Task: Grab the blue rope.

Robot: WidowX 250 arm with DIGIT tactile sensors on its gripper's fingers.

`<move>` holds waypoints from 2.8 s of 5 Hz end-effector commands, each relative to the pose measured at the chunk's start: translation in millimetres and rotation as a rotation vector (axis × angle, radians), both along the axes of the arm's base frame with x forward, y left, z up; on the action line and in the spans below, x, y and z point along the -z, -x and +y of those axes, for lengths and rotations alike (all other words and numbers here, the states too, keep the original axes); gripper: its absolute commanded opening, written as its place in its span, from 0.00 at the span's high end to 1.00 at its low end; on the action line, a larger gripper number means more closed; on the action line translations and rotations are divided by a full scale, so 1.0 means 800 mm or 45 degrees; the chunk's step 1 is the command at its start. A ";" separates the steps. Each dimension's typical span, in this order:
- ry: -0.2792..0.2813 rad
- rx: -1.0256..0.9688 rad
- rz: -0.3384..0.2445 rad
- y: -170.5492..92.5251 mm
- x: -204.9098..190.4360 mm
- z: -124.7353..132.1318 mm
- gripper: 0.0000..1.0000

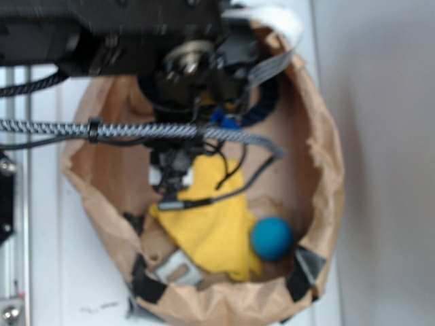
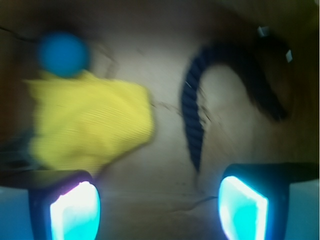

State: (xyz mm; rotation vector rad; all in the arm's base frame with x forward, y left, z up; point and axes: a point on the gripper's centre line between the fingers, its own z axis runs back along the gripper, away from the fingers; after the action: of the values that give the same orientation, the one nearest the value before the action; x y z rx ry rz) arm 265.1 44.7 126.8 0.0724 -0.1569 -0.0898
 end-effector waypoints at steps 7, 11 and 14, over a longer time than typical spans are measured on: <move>-0.012 -0.391 -0.043 -0.111 0.074 0.072 0.00; -0.030 -0.408 -0.313 -0.088 0.089 0.057 0.00; -0.145 -0.333 -0.230 -0.120 0.132 0.043 0.00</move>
State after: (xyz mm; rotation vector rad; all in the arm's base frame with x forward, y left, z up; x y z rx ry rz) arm 361.6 80.9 32.3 0.2075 -0.3410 0.1774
